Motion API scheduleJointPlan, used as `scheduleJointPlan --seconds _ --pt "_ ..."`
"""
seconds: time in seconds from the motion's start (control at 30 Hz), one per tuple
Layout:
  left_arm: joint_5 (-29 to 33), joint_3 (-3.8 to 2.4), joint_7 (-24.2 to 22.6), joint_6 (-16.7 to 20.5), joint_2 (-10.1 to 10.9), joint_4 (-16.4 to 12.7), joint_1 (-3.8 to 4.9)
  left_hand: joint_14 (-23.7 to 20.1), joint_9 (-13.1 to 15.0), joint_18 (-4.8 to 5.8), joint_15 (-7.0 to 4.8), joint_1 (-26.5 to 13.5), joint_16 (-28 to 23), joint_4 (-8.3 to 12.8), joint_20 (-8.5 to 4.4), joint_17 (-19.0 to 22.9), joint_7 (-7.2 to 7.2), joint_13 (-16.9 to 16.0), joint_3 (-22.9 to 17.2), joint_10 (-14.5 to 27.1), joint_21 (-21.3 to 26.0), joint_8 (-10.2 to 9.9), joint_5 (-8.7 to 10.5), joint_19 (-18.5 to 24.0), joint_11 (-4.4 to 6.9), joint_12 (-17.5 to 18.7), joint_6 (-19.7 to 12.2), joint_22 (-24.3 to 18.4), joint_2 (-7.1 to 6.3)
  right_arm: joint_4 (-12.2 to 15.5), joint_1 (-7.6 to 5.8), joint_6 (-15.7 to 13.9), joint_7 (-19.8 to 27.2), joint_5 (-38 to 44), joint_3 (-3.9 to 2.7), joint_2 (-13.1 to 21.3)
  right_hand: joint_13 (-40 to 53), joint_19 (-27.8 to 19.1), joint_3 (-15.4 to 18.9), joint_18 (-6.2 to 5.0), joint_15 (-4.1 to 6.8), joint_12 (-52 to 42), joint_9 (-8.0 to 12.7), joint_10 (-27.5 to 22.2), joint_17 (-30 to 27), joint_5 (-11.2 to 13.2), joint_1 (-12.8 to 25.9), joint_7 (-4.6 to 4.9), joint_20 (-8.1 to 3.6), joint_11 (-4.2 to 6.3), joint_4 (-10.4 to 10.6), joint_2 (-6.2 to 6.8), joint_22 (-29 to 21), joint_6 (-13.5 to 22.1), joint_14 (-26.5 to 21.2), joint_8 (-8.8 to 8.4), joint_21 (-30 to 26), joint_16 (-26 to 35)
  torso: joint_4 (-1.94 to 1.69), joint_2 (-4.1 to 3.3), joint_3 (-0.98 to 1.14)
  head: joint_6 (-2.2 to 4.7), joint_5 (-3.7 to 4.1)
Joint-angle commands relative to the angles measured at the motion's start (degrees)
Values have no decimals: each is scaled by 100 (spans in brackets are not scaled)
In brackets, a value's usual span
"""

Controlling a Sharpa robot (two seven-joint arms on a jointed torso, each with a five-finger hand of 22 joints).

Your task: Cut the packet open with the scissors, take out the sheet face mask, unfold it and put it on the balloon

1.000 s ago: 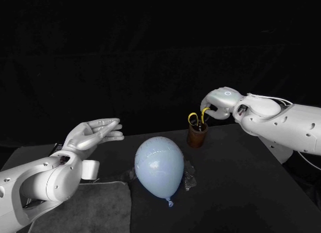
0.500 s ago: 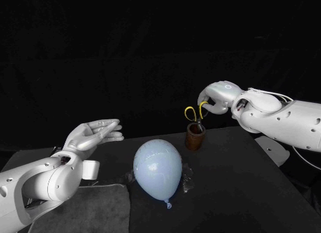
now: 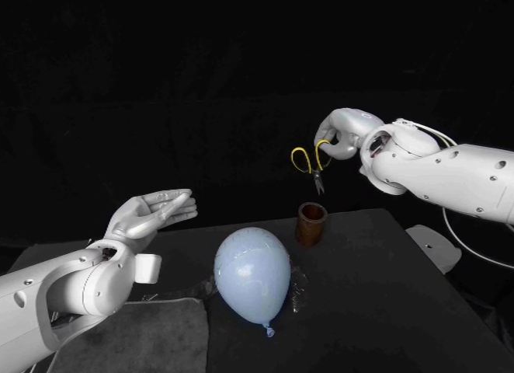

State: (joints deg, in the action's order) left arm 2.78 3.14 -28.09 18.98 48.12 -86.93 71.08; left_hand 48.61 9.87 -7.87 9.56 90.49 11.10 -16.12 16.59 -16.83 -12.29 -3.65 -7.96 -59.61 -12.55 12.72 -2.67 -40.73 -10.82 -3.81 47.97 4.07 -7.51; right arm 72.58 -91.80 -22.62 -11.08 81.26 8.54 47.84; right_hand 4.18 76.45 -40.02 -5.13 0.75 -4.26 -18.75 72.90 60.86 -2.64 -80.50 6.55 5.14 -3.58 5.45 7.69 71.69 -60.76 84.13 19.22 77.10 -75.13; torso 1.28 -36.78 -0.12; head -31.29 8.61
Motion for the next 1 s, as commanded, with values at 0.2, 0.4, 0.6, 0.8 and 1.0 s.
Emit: scheduleJointPlan --seconds 0.2,0.4,0.6,0.8,1.0 --pt "4 -2 -207 -205 -266 382 5 -96 -12 4 45 86 -136 17 12 80 7 8 74 199 96 -46 -12 59 -44 33 -65 -24 66 -312 -27 -149 -605 -897 -7 -571 8 47 -61 76 35 0 -38 95 -1 -30 20 25 -4 33 -37 32 3 39 64 45 30 -13 -40 27 -20 75 -40" --pt "-3 -2 -193 -260 -536 753 6 -152 -19 50 81 120 -228 22 16 137 28 9 134 347 163 -77 -11 110 -81 35 -104 -31 74 -638 22 -377 -609 -1115 -7 -1031 8 61 -82 80 31 12 -56 95 8 -32 19 36 -2 27 -63 26 22 58 66 57 42 -22 -46 20 -28 128 -112" --pt "-5 0 -147 -357 -848 1158 4 -269 -42 105 113 138 -374 18 14 229 26 10 253 675 327 -159 -11 461 -72 36 -237 -58 93 -907 93 -613 -517 -1480 -7 -1432 12 51 -97 75 27 13 -74 110 -20 -33 22 49 1 23 -88 19 7 72 62 69 31 -13 -38 4 -36 139 -216" --pt "-4 4 -106 -450 -1127 1497 -1 -314 -70 111 107 145 -446 14 9 277 18 9 344 840 433 -224 -10 712 -42 35 -405 -83 105 -1046 174 -779 -299 -2058 -7 -1723 21 -81 -113 30 19 16 -106 137 -261 -36 40 71 7 13 -129 4 -174 99 -4 90 -101 122 -64 -13 -55 179 -315" --pt "-3 4 -56 -529 -1373 1816 -4 -901 -162 67 68 137 -678 -3 -6 487 31 27 539 1426 609 -400 -9 1135 12 52 -919 -115 118 -1085 282 -940 -89 -2393 -7 -1951 27 -138 -130 11 13 29 -145 144 -411 -37 65 86 13 4 -179 -17 -247 134 -72 112 -167 235 -87 -22 -65 186 -400"
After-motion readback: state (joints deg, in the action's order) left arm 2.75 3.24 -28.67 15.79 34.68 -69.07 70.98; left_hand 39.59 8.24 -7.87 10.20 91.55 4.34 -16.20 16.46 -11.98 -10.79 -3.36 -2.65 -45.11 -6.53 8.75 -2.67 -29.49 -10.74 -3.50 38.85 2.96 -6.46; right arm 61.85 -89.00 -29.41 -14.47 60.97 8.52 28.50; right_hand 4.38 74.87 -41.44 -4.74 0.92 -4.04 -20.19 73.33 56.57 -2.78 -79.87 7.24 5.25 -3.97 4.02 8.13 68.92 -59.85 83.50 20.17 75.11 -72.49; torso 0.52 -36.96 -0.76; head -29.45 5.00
